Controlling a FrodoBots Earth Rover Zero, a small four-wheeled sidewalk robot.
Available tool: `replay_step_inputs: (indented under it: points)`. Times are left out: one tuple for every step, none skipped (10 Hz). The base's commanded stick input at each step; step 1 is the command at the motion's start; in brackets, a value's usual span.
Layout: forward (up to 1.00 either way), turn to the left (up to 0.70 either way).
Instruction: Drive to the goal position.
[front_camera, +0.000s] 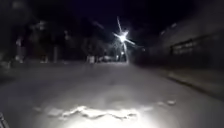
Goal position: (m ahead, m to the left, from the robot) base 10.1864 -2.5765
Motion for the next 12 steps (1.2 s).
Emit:
replay_step_inputs:
  points:
    - [1.0,0.05]
    - [1.0,0.05]
    - [1.0,0.05]
    - [1.0,0.05]
    - [1.0,0.05]
    - [1.0,0.05]
    - [1.0,0.05]
    - [1.0,0.05]
    - [1.0,0.05]
    - [1.0,0.05]
    - [1.0,-0.04]
    - [1.0,-0.39]
